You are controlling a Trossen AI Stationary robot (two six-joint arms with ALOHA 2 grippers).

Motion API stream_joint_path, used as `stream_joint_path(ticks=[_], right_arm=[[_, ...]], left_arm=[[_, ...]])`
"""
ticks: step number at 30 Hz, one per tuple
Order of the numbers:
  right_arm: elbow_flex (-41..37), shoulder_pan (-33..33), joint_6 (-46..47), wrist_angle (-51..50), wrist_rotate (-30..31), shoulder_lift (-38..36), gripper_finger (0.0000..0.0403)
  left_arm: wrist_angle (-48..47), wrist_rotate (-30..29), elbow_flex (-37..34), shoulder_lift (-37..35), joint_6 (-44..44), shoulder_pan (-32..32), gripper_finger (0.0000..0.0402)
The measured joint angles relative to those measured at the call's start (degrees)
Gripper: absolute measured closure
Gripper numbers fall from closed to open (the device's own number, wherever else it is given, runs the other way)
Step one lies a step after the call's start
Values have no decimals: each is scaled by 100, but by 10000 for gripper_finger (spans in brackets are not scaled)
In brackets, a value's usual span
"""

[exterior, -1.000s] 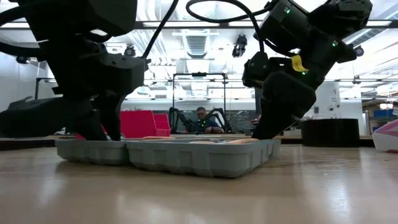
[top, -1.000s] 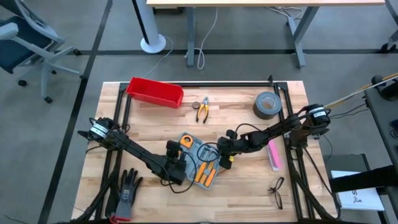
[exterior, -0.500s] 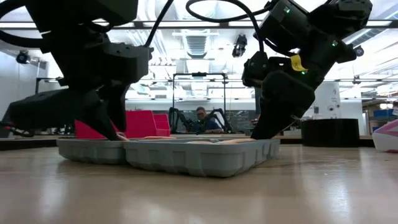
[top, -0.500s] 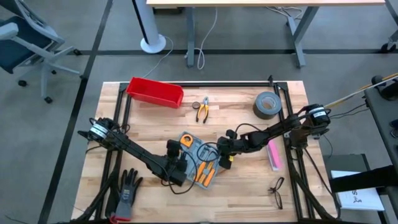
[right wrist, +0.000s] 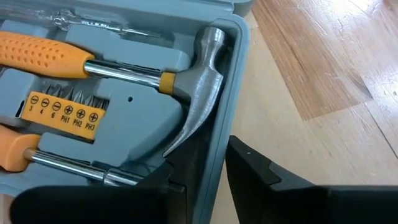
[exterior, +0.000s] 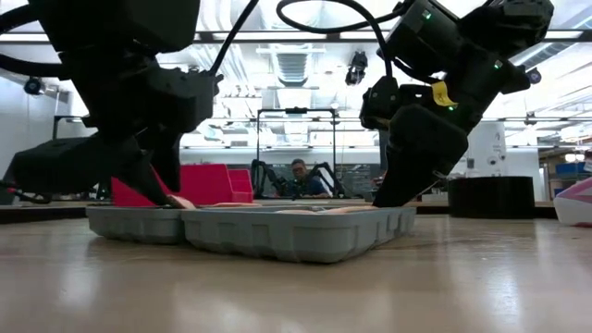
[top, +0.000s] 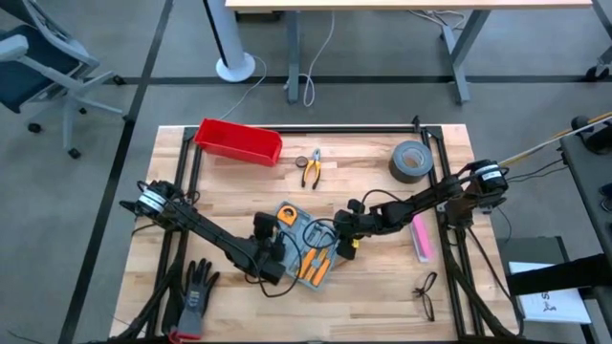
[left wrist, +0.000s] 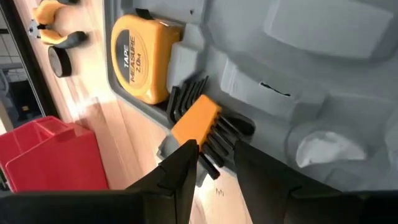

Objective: Prefit tool cases
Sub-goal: Remove the hex keys from the gray toolbox

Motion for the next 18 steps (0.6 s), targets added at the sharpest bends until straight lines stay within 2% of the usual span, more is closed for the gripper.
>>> stream_joint_path(ticks=[7,15,18], right_arm=[[0,0,7,2,2,0,354],[0,0,-31,0,4,0,339],[0,0,-26,0,4,0,337]], left_arm=[[-436,33,-70,-2,-162,0,288],[-767,65,-83,-18,-458,4,288],[-789,370,-43,-55,-608,15,288]])
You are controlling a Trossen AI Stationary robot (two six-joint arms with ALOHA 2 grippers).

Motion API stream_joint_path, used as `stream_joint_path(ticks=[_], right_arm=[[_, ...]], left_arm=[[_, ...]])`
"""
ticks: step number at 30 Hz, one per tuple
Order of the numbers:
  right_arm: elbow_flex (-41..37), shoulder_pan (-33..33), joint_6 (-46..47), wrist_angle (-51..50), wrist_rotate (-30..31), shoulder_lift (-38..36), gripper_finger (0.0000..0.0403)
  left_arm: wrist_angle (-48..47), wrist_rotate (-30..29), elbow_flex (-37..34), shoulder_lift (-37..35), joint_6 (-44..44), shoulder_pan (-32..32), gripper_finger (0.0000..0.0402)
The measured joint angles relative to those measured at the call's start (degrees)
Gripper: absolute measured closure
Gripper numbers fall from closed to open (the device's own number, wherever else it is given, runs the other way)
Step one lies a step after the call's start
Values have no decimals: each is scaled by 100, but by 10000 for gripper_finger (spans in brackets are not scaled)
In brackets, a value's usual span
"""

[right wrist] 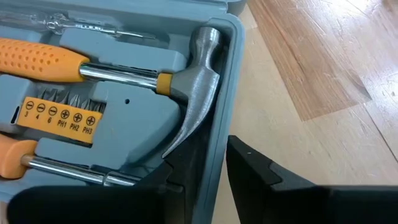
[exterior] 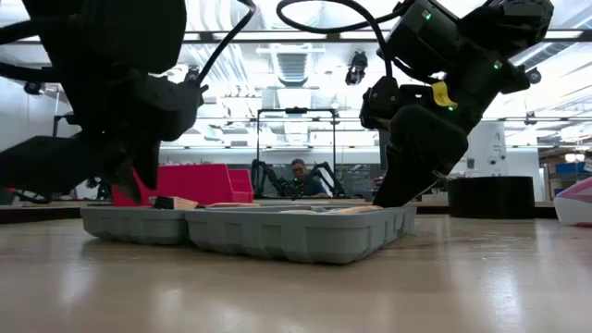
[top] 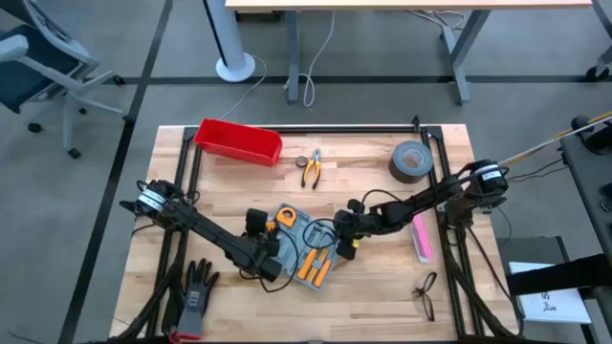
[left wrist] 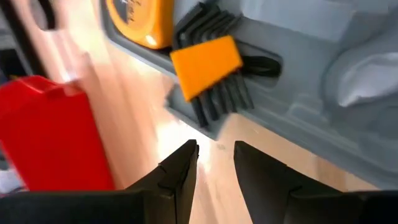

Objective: Prefit tool cases
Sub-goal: Remove the hex keys from the gray toolbox

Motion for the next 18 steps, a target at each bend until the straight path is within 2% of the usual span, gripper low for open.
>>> stream_joint_path(ticks=[8,11,13,18], right_arm=[[0,0,-9,15,-2,0,351],[0,0,-7,32,-1,0,354],[0,0,-9,35,-1,0,353],[0,0,-13,39,0,0,342]], left_arm=[[117,505,332,-43,-497,80,288],[396,992,325,-43,-589,271,284],[591,1209,320,-43,-548,398,273],[733,1230,320,-43,-448,644,229]])
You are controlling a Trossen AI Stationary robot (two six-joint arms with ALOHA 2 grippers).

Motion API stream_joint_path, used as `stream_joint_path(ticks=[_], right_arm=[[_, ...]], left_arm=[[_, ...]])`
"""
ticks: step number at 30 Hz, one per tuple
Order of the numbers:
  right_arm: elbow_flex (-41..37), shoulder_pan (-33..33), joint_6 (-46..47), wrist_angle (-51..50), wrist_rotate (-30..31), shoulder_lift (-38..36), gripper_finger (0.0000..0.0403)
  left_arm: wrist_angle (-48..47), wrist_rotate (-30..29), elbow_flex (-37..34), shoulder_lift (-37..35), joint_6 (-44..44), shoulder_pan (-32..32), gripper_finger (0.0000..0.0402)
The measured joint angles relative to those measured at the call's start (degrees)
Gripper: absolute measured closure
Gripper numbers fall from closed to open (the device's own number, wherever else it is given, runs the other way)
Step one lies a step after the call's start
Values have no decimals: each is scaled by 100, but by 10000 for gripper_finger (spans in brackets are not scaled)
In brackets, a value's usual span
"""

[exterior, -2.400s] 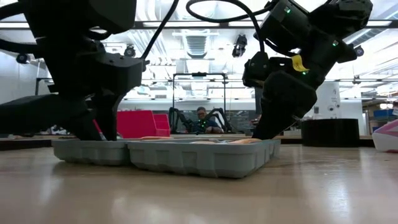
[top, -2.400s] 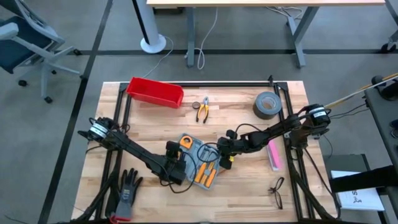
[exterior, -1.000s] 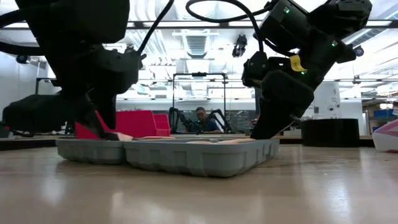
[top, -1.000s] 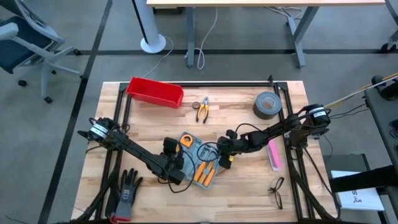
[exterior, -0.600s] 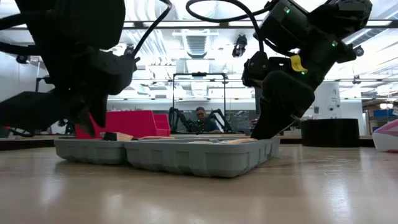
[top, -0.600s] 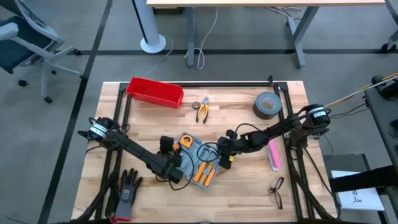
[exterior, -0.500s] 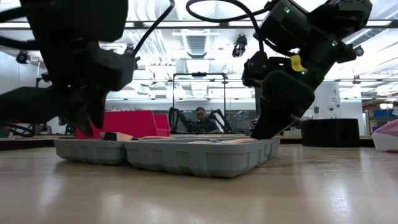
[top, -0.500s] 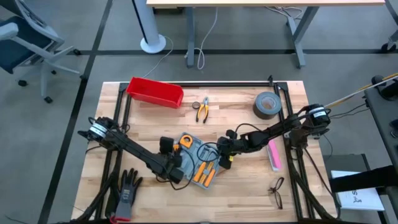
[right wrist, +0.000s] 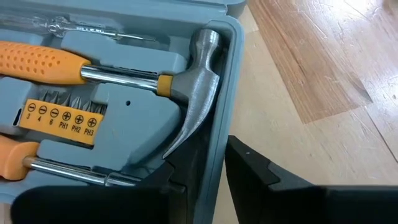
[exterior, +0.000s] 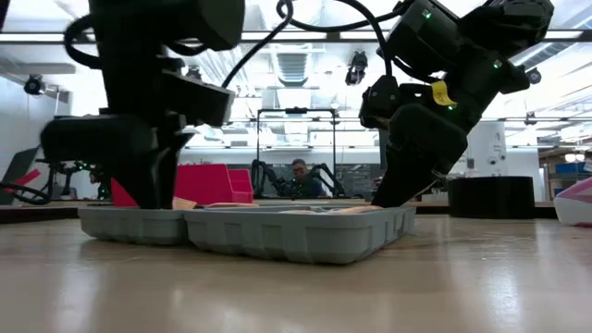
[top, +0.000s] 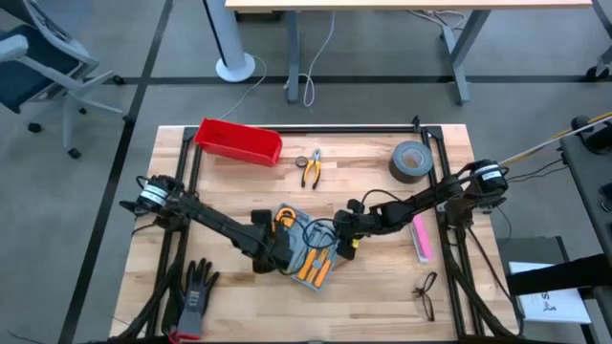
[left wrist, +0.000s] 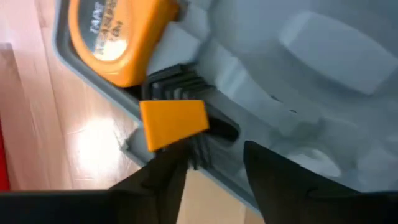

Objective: Prefit tool cases
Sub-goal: Remove the hex keys from the gray toolbox

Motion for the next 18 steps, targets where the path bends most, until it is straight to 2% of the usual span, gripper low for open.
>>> stream_joint_path(ticks=[8,18], right_arm=[[0,0,0,2,0,0,339],[2,0,13,11,0,0,353]], left_arm=[[18,-155,2,0,362,181,180],[52,-953,-125,11,902,215,181]])
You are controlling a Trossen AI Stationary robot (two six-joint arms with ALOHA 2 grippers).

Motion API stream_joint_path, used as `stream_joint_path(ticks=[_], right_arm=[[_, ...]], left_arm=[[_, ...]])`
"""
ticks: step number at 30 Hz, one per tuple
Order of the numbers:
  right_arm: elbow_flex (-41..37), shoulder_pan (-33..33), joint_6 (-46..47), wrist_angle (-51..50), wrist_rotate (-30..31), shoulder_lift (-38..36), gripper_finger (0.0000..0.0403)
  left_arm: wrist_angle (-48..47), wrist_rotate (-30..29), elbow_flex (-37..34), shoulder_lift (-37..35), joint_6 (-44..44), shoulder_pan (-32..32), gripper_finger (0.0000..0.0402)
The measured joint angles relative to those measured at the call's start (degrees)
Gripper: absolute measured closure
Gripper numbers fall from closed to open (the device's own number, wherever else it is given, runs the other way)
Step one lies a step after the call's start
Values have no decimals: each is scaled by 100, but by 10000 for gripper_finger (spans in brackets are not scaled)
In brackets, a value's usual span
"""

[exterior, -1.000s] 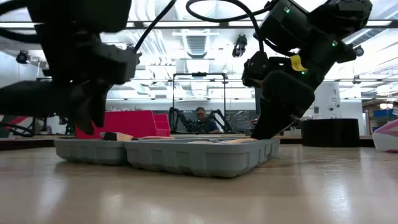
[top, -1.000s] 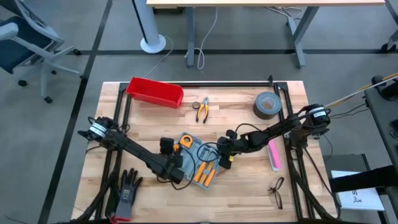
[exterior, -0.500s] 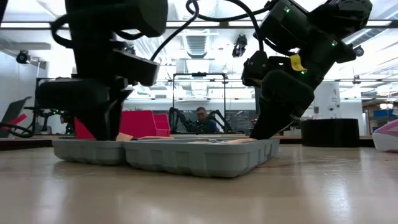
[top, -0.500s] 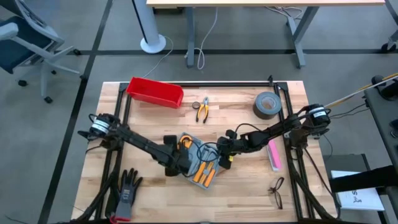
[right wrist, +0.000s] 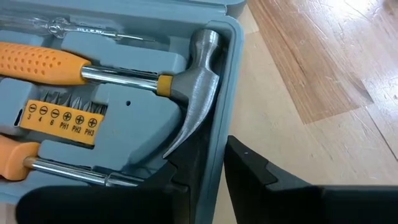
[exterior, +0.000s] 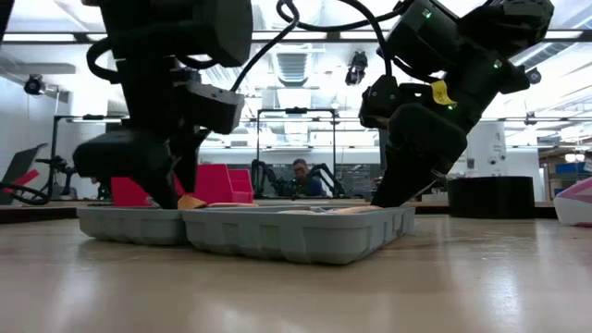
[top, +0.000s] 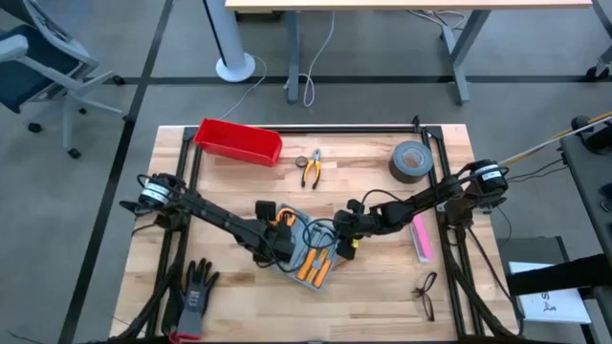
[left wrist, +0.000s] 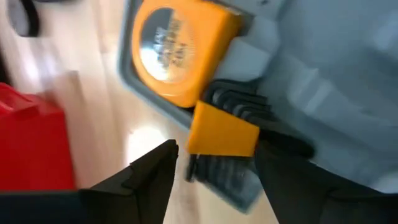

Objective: Prefit tool cases
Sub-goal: Remove the hex keys from the gray toolbox

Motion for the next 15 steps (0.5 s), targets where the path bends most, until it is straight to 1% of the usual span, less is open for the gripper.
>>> stream_joint_path(ticks=[3,10,15], right_arm=[[-1,0,0,7,0,0,347],[0,0,-13,131,0,0,337],[0,0,-13,131,-2,0,343]], left_arm=[[12,-196,-70,2,112,4,187],[107,-196,-151,4,224,20,194],[161,-196,-161,4,277,30,187]])
